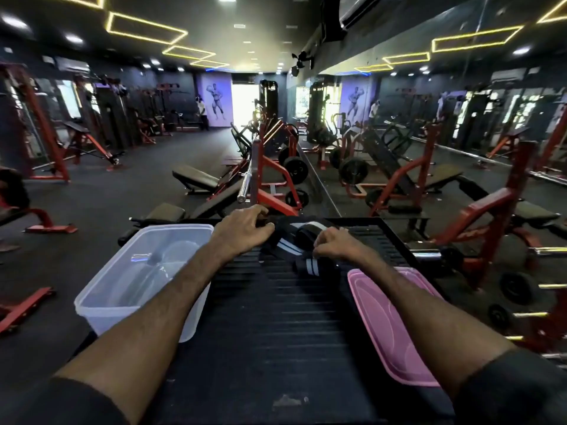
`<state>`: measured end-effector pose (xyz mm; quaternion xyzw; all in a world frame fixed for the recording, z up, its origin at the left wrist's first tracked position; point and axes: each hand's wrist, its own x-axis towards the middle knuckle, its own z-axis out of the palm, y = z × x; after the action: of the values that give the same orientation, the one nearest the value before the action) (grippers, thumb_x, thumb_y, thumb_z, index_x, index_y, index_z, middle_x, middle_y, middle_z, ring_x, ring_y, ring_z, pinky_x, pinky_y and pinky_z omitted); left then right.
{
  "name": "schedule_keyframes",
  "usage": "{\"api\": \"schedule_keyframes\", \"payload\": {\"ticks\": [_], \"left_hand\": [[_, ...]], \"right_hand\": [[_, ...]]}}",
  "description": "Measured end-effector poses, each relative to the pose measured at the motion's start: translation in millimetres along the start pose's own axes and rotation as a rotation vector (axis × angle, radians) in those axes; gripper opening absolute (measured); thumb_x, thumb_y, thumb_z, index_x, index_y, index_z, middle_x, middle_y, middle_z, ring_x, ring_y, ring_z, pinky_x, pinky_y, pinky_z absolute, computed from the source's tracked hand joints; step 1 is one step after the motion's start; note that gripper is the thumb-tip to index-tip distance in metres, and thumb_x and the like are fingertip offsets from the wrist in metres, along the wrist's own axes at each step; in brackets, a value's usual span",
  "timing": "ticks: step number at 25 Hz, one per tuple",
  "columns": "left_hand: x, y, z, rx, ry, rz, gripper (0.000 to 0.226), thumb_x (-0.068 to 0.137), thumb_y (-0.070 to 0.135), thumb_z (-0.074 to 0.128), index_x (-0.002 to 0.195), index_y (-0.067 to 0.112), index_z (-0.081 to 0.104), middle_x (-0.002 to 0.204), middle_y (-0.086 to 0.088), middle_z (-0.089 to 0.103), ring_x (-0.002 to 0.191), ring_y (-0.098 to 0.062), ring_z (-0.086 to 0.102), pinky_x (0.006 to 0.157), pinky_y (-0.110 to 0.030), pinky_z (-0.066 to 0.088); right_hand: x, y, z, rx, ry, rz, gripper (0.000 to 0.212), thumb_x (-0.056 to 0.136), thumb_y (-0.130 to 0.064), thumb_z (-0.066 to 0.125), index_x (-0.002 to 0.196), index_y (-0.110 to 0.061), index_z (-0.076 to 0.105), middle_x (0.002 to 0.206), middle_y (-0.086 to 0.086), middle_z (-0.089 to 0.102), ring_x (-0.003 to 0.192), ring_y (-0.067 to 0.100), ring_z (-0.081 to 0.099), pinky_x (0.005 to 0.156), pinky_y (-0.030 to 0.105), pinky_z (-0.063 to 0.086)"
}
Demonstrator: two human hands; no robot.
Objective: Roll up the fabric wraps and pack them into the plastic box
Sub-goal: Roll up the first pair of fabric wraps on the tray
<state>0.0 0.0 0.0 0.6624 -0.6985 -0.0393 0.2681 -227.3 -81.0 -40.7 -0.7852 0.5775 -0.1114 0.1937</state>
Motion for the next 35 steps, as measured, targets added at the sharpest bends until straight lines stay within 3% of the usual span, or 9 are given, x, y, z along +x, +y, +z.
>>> {"api": "schedule_keyframes", "payload": {"ticks": [3, 5, 11, 14, 17, 25, 28, 31, 35], "left_hand": [[3.1, -10.6, 21.1, -0.035, -0.069, -0.052, 0.056, 0.082, 0.058, 0.052, 0.128, 0.025, 0.06, 0.122, -0.003, 0.069, 0.115, -0.026, 0.062, 0.097, -0.041, 0.05], [-0.2, -14.4, 34.5, -0.06, -0.114, -0.106, 0.048, 0.089, 0.049, 0.059, 0.13, 0.024, 0.059, 0.125, -0.002, 0.068, 0.118, -0.025, 0.061, 0.1, -0.04, 0.048], [-7.9, -15.4, 62.5, -0.149, -0.168, -0.126, 0.046, 0.092, 0.041, 0.062, 0.133, 0.02, 0.058, 0.128, -0.002, 0.067, 0.121, -0.022, 0.061, 0.102, -0.037, 0.046], [-10.3, -12.9, 61.5, -0.257, -0.155, -0.148, 0.052, 0.088, 0.044, 0.062, 0.133, 0.018, 0.06, 0.126, -0.001, 0.068, 0.118, -0.021, 0.063, 0.103, -0.038, 0.048], [-9.5, -3.1, 54.3, -0.379, -0.121, -0.149, 0.046, 0.091, 0.038, 0.063, 0.131, 0.016, 0.061, 0.113, 0.003, 0.068, 0.111, -0.021, 0.065, 0.1, -0.038, 0.051], [-1.1, 64.1, 20.8, -0.782, -0.107, -0.06, 0.037, 0.099, 0.036, 0.057, 0.13, 0.016, 0.062, 0.126, 0.002, 0.064, 0.118, -0.014, 0.058, 0.09, -0.029, 0.046], [1.4, 82.3, 20.5, -1.028, -0.116, -0.141, 0.026, 0.094, 0.042, 0.061, 0.114, 0.027, 0.066, 0.116, 0.005, 0.065, 0.112, -0.016, 0.057, 0.09, -0.034, 0.044], [4.8, 83.3, 26.0, -1.299, -0.101, -0.334, 0.036, 0.088, 0.05, 0.058, 0.116, 0.027, 0.065, 0.119, 0.001, 0.067, 0.11, -0.018, 0.059, 0.082, -0.033, 0.044], [-9.7, 55.7, 48.2, -1.494, 0.119, -0.58, 0.024, 0.094, 0.039, 0.058, 0.101, 0.017, 0.064, 0.089, -0.004, 0.068, 0.077, -0.017, 0.063, 0.067, -0.029, 0.049]], "right_hand": [[1.4, 21.8, 18.1, -0.047, -0.066, 0.147, 0.033, 0.07, -0.039, 0.069, 0.096, -0.022, 0.062, 0.094, 0.001, 0.063, 0.101, 0.026, 0.064, 0.1, 0.046, 0.048], [-4.9, 26.0, 31.3, 0.04, -0.064, 0.208, 0.045, 0.067, -0.042, 0.07, 0.105, -0.023, 0.055, 0.103, 0.003, 0.06, 0.102, 0.026, 0.061, 0.102, 0.047, 0.047], [-9.2, 25.1, 51.8, 0.342, 0.137, 0.104, 0.052, 0.062, -0.025, 0.062, 0.114, -0.021, 0.066, 0.093, 0.004, 0.068, 0.09, 0.026, 0.067, 0.088, 0.037, 0.055], [-9.1, 12.9, 23.8, 0.58, 0.285, 0.027, 0.027, 0.077, 0.0, 0.068, 0.1, -0.013, 0.075, 0.068, -0.004, 0.065, 0.061, 0.002, 0.062, 0.062, 0.019, 0.048], [-14.9, -4.7, -25.1, 0.932, 0.385, 0.013, 0.025, 0.089, 0.009, 0.059, 0.106, -0.006, 0.069, 0.048, -0.014, 0.059, 0.037, -0.007, 0.051, 0.04, 0.009, 0.036], [-34.3, -26.7, -93.3, 1.302, 0.426, -0.029, 0.014, 0.091, -0.002, 0.063, 0.095, -0.012, 0.071, 0.047, -0.01, 0.058, 0.034, 0.0, 0.042, 0.037, 0.015, 0.031], [-47.5, -33.5, -82.5, 1.36, 0.36, 0.0, 0.018, 0.088, -0.005, 0.067, 0.103, -0.012, 0.072, 0.058, -0.007, 0.065, 0.043, 0.002, 0.053, 0.041, 0.016, 0.039], [-59.0, -34.0, -69.1, 1.254, 0.183, -0.044, 0.019, 0.088, -0.011, 0.069, 0.106, -0.016, 0.072, 0.069, -0.005, 0.064, 0.055, 0.005, 0.054, 0.051, 0.02, 0.041], [-67.4, -16.9, -56.8, 0.965, -0.068, -0.145, 0.022, 0.088, -0.009, 0.07, 0.109, -0.014, 0.071, 0.083, 0.001, 0.073, 0.059, 0.006, 0.058, 0.054, 0.022, 0.038]]}}
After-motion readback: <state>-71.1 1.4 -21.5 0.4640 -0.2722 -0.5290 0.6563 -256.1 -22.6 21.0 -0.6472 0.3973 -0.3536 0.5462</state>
